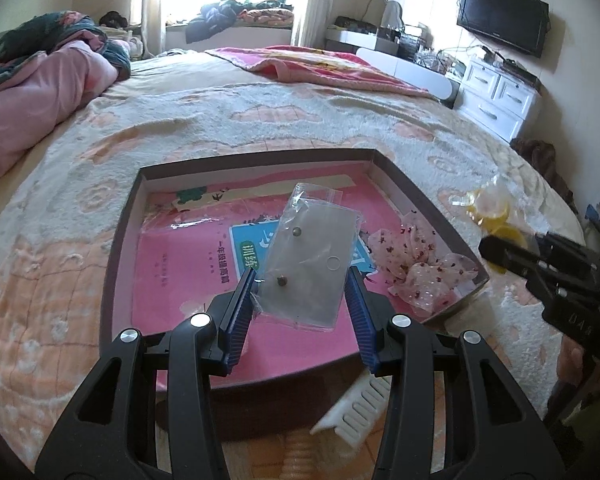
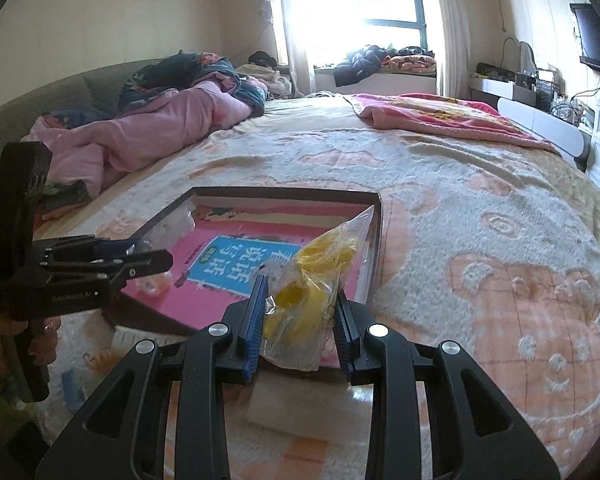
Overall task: Organize jewelry
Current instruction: 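Carry the card over the tray with the left tool while the right tool releases the yellow bag inside, then lower the plastic card onto the pink book and open the left tool, then pull both open tools back from the tray toward the remaining items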
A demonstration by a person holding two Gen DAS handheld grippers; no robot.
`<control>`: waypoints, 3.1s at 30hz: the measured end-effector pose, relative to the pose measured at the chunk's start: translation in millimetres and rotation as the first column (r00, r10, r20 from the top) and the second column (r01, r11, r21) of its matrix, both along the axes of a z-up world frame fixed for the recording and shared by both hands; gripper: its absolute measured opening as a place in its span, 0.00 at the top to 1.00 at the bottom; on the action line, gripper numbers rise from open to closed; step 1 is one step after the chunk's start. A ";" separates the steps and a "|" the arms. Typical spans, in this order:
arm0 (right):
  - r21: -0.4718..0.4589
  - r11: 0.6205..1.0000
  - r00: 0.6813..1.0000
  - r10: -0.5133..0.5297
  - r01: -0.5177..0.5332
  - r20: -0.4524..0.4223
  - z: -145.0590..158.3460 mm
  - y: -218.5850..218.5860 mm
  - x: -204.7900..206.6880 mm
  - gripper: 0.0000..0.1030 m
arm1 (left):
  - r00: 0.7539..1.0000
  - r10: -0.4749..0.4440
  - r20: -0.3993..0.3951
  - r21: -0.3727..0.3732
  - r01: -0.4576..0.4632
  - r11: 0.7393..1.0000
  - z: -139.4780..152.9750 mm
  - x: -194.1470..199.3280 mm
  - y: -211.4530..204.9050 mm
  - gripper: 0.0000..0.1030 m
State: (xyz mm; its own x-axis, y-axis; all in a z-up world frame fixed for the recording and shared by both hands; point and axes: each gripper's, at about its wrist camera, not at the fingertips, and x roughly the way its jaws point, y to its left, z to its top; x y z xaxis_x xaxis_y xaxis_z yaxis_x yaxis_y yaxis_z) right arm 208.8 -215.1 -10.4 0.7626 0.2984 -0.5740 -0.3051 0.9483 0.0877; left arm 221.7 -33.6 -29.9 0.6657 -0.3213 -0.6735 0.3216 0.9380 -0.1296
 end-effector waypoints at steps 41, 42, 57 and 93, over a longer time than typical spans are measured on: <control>-0.095 0.995 0.986 -0.017 0.001 -0.167 -42.6 21.4 106.7 0.70 | 0.993 -0.036 -0.110 0.053 0.042 0.998 -35.6 24.3 -8.5 0.63; -0.092 0.996 0.986 -0.019 0.003 -0.168 -42.5 20.8 106.6 0.69 | 0.993 -0.036 -0.112 0.052 0.042 0.998 -36.0 24.5 -8.8 0.63; -0.025 1.000 0.993 -0.018 0.015 -0.120 -29.9 9.0 81.7 0.51 | 0.994 -0.020 -0.105 0.035 0.023 0.999 -34.4 24.2 -3.6 0.60; 0.016 0.998 0.998 -0.054 0.053 0.024 5.8 -19.1 -11.0 0.15 | 0.981 0.174 0.084 -0.093 -0.166 0.982 26.8 -42.5 46.8 0.10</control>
State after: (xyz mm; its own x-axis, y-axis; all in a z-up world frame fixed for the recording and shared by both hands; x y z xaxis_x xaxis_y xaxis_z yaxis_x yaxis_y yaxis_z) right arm 197.8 -234.2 -4.6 0.7915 0.2652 -0.5506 -0.2560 0.9620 0.0953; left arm 179.1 13.1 -3.1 0.7728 -0.2518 -0.5826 0.1724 0.9667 -0.1891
